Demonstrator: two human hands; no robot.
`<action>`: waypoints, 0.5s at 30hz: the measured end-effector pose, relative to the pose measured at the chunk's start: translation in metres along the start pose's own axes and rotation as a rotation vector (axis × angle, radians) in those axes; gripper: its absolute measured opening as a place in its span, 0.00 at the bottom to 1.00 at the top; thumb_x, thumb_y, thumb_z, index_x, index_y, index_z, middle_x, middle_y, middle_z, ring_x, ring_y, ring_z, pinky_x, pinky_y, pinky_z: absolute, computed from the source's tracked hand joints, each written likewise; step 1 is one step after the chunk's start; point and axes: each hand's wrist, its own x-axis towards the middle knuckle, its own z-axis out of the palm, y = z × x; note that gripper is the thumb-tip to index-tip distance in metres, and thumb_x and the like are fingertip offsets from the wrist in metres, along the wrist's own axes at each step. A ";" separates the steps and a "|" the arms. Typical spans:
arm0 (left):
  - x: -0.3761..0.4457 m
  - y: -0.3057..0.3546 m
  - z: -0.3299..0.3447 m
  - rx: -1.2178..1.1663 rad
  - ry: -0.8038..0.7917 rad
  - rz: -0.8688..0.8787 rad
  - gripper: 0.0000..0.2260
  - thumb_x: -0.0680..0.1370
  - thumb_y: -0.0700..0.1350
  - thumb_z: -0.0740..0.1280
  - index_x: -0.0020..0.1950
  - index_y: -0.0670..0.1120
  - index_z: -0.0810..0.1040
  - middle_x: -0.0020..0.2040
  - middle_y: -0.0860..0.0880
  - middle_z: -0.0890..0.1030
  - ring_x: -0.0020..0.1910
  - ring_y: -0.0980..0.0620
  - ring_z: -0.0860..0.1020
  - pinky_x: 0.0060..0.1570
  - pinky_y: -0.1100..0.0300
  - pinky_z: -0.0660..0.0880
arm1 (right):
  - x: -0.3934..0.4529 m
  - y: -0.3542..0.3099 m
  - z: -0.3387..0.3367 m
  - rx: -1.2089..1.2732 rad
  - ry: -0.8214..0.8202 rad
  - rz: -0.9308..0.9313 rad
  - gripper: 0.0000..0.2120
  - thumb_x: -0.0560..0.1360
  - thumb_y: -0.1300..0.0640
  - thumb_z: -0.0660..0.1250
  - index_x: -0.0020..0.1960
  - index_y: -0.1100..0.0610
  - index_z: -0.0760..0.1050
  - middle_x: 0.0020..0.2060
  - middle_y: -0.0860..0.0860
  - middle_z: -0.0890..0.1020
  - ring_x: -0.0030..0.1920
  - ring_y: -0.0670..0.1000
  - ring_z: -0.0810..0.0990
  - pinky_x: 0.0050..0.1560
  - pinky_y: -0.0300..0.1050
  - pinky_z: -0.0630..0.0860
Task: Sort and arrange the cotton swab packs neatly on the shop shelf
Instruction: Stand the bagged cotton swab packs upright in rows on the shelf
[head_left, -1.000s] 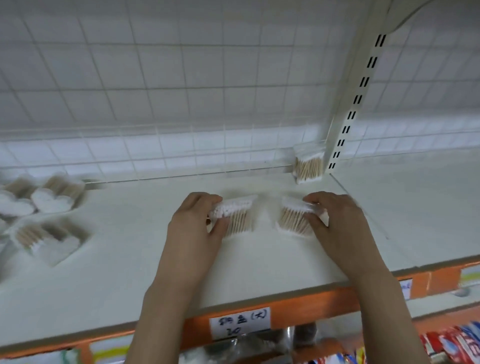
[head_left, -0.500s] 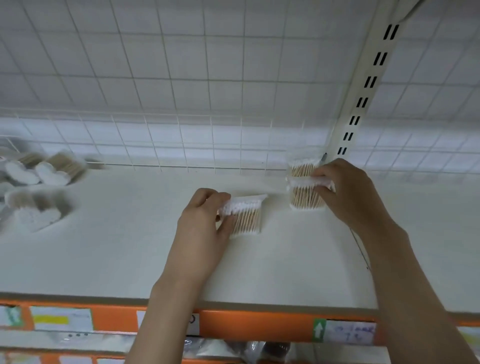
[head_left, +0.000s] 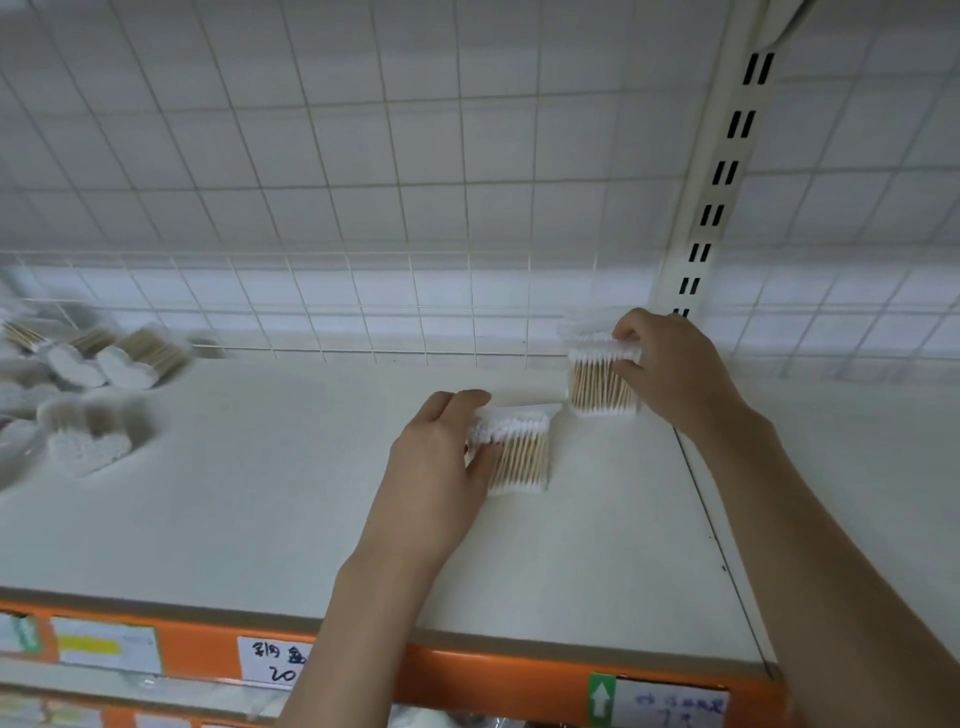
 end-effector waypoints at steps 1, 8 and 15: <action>0.001 0.002 0.003 0.011 -0.008 0.008 0.17 0.74 0.39 0.68 0.62 0.45 0.75 0.54 0.50 0.76 0.47 0.50 0.77 0.50 0.55 0.77 | 0.001 0.001 0.000 -0.020 -0.005 -0.001 0.10 0.73 0.61 0.66 0.55 0.57 0.75 0.49 0.52 0.80 0.52 0.53 0.73 0.49 0.41 0.65; 0.016 0.022 0.032 0.102 -0.045 0.075 0.14 0.75 0.40 0.66 0.60 0.43 0.76 0.56 0.48 0.77 0.54 0.48 0.74 0.51 0.63 0.68 | -0.011 0.006 -0.018 -0.055 -0.027 -0.001 0.18 0.76 0.56 0.62 0.65 0.56 0.71 0.61 0.53 0.75 0.62 0.54 0.69 0.62 0.47 0.64; 0.047 0.042 0.062 0.221 -0.163 0.084 0.13 0.76 0.43 0.64 0.60 0.43 0.75 0.57 0.47 0.73 0.59 0.47 0.69 0.55 0.57 0.69 | -0.049 0.016 -0.035 -0.033 -0.039 0.062 0.17 0.77 0.56 0.60 0.65 0.56 0.71 0.59 0.52 0.76 0.60 0.53 0.71 0.61 0.46 0.66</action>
